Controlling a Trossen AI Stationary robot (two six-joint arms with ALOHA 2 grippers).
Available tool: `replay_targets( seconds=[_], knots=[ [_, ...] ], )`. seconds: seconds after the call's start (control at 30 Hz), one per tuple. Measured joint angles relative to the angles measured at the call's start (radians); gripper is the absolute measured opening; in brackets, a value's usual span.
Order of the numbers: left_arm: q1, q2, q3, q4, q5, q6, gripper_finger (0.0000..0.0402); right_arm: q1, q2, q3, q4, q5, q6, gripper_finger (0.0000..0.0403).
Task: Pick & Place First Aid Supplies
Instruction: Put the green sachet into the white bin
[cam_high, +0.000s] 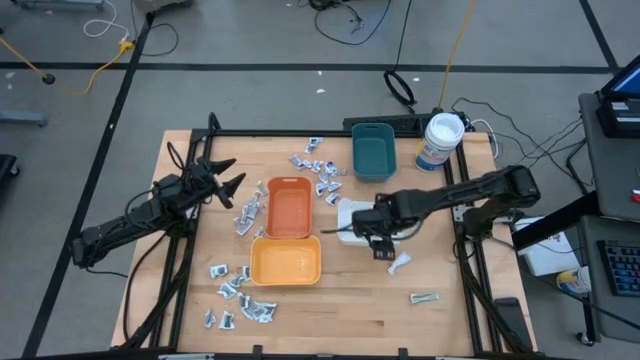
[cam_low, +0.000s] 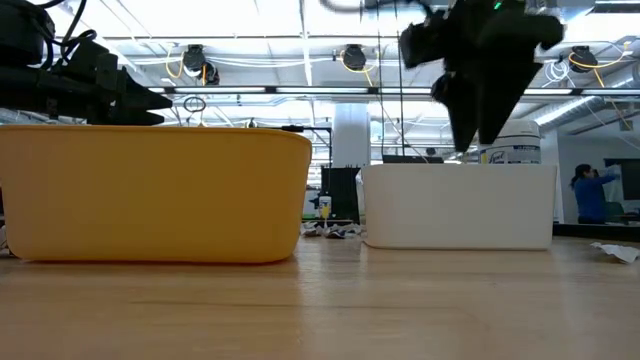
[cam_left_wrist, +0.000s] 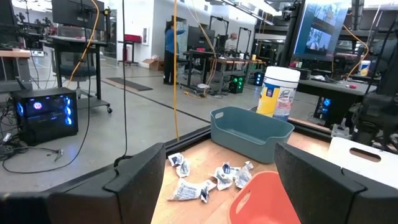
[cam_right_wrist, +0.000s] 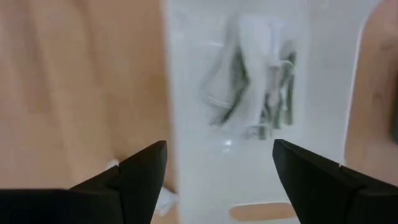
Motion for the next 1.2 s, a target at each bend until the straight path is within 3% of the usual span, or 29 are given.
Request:
replay_targets(
  seconds=[0.83, 1.2],
  knots=[
    [0.000, 0.000, 0.000, 0.000, 0.000, 0.000, 0.0308, 0.579, -0.065, -0.164, -0.002, -0.001, 0.384, 0.0283],
    [0.000, 0.000, 0.000, 0.000, 0.000, 0.000, 0.0308, 0.719, -0.065, -0.227, 0.037, -0.059, 0.554, 0.0283]
  ],
)
